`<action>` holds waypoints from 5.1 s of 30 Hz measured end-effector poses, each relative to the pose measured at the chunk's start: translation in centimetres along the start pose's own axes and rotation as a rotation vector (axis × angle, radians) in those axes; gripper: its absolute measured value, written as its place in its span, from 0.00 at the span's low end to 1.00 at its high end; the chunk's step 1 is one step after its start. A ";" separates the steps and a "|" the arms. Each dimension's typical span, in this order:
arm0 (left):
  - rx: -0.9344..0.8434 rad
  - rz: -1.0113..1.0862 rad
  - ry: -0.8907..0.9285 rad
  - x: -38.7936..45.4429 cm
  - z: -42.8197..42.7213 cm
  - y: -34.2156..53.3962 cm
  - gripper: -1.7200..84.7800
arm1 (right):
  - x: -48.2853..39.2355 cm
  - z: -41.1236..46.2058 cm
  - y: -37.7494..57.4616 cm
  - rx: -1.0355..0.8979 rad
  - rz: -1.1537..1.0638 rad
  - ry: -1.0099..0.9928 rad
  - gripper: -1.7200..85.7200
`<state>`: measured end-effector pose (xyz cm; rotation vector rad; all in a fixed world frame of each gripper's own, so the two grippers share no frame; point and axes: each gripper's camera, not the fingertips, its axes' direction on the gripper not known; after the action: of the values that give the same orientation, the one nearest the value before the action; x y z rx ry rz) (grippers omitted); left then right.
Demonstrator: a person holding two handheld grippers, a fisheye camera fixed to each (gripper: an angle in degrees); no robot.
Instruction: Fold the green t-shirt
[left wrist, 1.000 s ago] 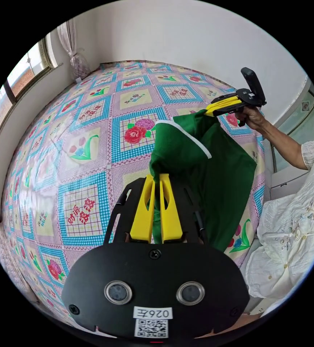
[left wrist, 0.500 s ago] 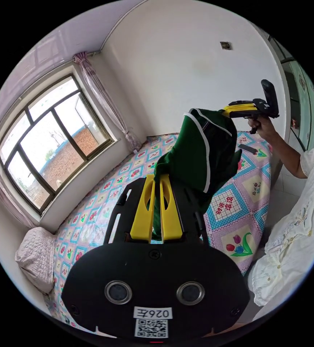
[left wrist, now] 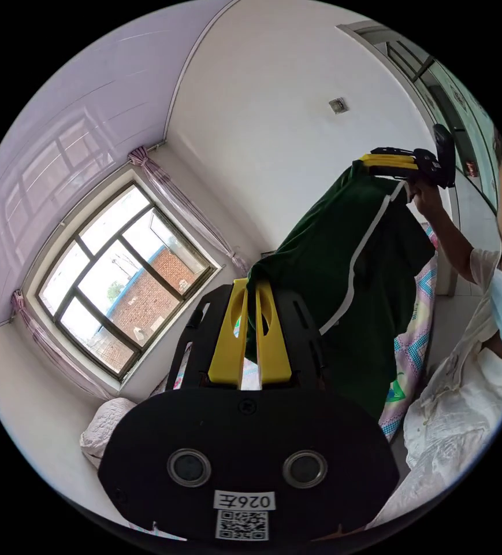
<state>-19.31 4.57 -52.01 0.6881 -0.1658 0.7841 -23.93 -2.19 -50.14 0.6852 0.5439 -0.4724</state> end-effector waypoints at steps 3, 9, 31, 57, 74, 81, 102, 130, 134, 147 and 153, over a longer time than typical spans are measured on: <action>-0.040 -0.004 0.072 -1.5 2.4 -0.7 0.02 | 1.0 2.7 -0.9 -0.057 -0.009 -0.014 0.00; -0.212 -0.068 0.230 -1.8 18.6 3.2 0.02 | -0.2 16.4 7.1 -0.292 0.034 -0.158 0.00; -0.776 -0.454 0.424 10.2 85.6 27.4 0.03 | -13.6 72.7 54.9 -1.038 0.272 -0.426 0.00; -0.570 -0.929 0.888 7.2 101.1 41.2 0.16 | 0.9 82.0 67.3 -1.051 0.622 -0.573 0.09; -0.733 -0.793 0.477 15.0 94.4 46.3 0.15 | 9.7 79.4 70.7 -0.834 0.884 -0.678 0.12; -0.783 -0.747 0.434 18.2 94.6 45.3 0.20 | 11.7 66.1 66.7 -0.445 0.866 -0.640 0.02; -0.734 -0.712 0.415 21.4 89.8 41.1 0.02 | -4.5 64.3 69.9 -1.079 0.413 -0.510 0.08; -0.752 -0.947 0.350 17.6 84.1 45.8 0.01 | 5.9 72.3 76.2 -1.203 0.566 -0.323 0.01; -0.642 -1.023 0.319 15.3 82.0 45.3 0.01 | 10.0 68.1 75.6 -0.965 0.852 -0.374 0.02; -0.653 -0.368 0.411 27.4 99.5 25.0 0.15 | -7.4 76.8 65.9 -0.923 0.332 -0.546 0.10; -0.704 -0.229 0.434 29.6 105.2 23.6 0.07 | -10.4 82.2 67.6 -1.040 0.189 -0.532 0.03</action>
<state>-3.42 -31.85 52.52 -0.1340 0.0375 0.5812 32.13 -10.98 40.48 -0.3864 0.1575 -0.1296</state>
